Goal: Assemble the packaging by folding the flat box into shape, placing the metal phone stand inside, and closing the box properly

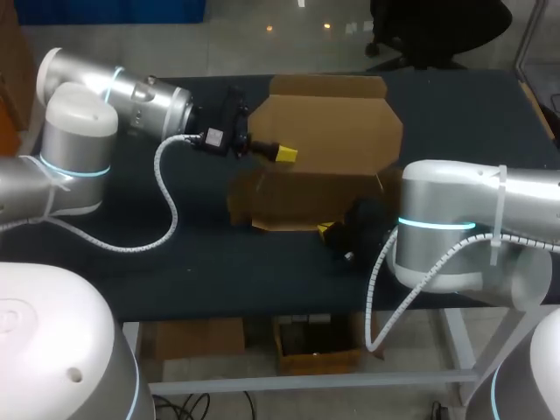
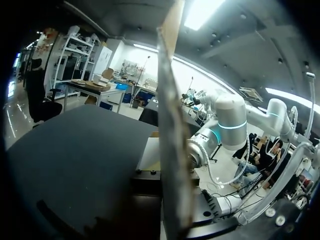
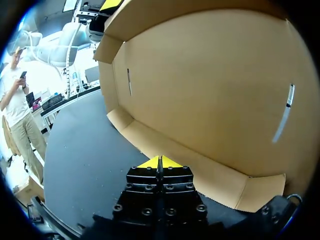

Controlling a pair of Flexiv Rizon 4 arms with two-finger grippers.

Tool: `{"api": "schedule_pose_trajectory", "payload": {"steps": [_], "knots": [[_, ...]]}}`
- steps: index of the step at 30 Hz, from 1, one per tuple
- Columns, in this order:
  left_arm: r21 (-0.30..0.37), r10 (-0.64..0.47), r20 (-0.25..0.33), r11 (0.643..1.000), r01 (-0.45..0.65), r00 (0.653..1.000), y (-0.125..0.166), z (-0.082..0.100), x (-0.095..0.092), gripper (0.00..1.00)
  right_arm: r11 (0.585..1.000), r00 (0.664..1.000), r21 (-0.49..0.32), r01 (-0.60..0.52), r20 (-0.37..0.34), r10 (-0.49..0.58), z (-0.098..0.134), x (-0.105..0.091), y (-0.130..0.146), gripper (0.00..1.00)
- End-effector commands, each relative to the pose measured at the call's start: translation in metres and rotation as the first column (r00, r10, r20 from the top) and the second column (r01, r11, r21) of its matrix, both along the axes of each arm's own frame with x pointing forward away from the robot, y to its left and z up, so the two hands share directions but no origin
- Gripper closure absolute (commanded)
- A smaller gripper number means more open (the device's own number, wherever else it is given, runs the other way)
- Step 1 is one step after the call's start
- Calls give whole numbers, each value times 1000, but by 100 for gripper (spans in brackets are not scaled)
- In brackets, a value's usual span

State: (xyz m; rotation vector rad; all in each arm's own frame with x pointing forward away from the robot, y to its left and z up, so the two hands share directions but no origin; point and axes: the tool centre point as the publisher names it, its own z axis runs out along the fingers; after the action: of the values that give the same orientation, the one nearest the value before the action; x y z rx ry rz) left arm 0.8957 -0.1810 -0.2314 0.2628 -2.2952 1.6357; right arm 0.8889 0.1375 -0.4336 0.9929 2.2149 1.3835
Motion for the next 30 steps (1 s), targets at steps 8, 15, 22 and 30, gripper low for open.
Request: {"api": "schedule_pose_trajectory", "payload": {"steps": [8,15,22,30], "knots": [[19,-53,1,998,53,999,0,-11,5,100,1000,1000,0,0,0,0,-7,4,0,100],[12,-64,6,998,64,998,1,-15,8,100,1000,1000,0,0,0,0,-7,4,0,100],[-26,-69,17,997,70,997,5,-17,7,100,1000,1000,0,0,0,0,-7,4,0,100],[-25,-70,23,997,70,997,5,-20,4,100,1000,1000,0,0,0,0,-7,4,0,100]]}}
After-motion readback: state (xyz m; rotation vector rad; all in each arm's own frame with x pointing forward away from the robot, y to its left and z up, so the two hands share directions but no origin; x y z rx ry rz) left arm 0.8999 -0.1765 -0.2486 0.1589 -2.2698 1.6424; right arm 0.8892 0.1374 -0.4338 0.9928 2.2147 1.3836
